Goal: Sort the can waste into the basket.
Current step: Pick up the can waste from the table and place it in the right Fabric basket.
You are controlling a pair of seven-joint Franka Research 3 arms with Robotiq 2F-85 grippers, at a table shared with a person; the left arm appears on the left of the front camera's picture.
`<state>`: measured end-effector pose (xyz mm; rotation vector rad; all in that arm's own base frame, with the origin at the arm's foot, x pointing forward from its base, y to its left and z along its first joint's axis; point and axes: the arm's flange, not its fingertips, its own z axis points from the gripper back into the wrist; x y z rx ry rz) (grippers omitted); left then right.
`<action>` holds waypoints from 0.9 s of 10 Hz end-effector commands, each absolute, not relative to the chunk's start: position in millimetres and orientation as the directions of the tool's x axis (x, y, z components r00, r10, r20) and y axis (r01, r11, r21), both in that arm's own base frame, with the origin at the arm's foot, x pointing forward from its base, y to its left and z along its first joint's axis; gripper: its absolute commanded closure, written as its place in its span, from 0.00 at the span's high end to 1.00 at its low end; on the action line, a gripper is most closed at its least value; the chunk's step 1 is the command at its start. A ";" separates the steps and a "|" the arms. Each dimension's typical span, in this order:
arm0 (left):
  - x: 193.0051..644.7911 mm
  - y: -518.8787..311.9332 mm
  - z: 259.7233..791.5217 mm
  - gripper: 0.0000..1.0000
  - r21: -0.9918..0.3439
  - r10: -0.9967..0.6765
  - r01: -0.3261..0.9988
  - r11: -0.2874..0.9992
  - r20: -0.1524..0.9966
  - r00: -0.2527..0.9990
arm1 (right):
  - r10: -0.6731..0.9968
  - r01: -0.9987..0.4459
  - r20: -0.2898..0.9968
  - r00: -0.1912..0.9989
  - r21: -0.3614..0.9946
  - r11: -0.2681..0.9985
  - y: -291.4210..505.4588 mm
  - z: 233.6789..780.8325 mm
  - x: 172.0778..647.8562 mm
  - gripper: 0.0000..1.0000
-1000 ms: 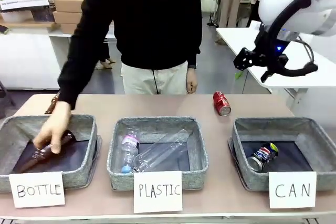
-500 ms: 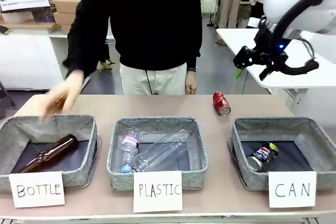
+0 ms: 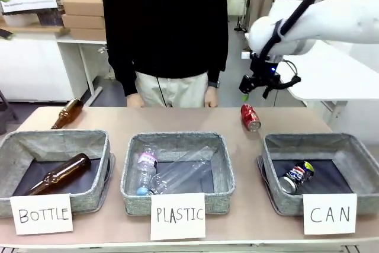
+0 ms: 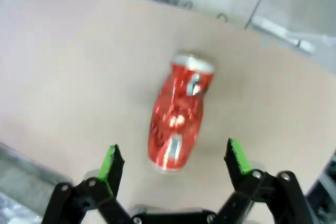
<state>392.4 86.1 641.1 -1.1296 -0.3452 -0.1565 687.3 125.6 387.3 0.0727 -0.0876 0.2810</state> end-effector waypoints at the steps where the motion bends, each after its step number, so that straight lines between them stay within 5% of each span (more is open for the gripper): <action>1: 389.4 85.5 641.9 1.00 -0.854 0.048 0.295 0.429 0.347 0.937 | 0.227 -0.230 0.070 0.971 0.041 0.972 138.2 365.1 714.2 1.00; 4: 389.4 85.5 641.9 1.00 -0.854 0.048 0.295 0.429 0.347 0.937 | 0.151 -0.149 -0.056 0.987 0.031 0.988 137.4 317.5 722.0 1.00; 9: 389.4 85.5 641.9 1.00 -0.854 0.048 0.295 0.429 0.347 0.937 | 0.132 -0.130 -0.066 0.989 0.029 0.991 136.0 307.0 717.6 1.00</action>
